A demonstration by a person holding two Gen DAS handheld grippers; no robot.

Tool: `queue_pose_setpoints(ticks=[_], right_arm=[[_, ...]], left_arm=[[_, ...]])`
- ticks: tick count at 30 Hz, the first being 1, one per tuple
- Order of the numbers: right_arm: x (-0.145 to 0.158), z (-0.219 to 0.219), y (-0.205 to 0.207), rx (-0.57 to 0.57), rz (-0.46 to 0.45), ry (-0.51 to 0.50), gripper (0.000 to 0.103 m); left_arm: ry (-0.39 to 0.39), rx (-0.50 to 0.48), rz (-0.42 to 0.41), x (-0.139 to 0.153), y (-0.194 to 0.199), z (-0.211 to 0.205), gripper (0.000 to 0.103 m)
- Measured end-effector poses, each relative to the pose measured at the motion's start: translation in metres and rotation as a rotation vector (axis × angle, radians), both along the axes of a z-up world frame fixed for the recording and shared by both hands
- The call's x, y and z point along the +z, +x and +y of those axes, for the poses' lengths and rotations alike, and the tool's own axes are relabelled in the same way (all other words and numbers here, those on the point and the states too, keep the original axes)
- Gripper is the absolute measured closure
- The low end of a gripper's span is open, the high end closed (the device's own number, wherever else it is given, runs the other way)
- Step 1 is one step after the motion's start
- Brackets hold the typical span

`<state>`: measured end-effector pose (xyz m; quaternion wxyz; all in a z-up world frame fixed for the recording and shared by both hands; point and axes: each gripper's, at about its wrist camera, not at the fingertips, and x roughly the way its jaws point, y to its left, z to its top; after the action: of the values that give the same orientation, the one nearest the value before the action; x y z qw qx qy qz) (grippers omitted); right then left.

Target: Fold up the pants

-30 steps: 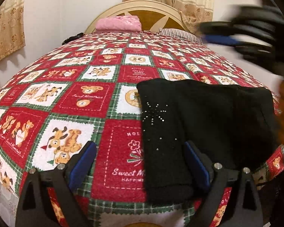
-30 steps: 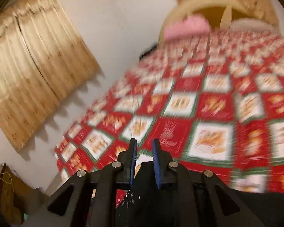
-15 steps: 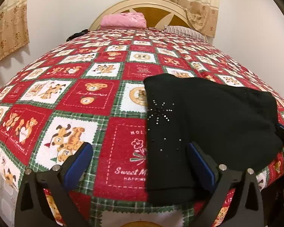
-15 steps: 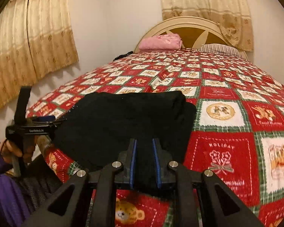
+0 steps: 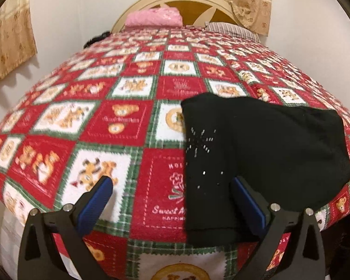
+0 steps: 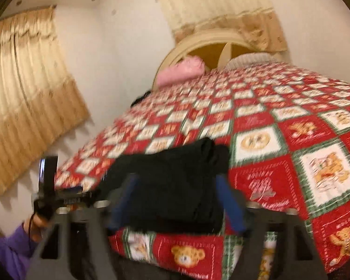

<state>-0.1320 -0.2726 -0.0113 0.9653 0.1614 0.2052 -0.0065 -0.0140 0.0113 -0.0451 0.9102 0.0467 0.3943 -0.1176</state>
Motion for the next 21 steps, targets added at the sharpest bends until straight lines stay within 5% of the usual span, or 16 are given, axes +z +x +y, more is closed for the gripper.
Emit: queue_pose_setpoints(ticks=[6, 21], right_arm=[[-0.016, -0.003, 0.014, -0.027, 0.058, 0.018, 0.027], [-0.032, -0.024, 0.012, -0.078, 0.089, 0.082, 0.027]], left_arm=[[0.049, -0.025, -0.051, 0.012, -0.001, -0.007, 0.000], [0.002, -0.052, -0.035, 0.017, 0.008, -0.019, 0.000]])
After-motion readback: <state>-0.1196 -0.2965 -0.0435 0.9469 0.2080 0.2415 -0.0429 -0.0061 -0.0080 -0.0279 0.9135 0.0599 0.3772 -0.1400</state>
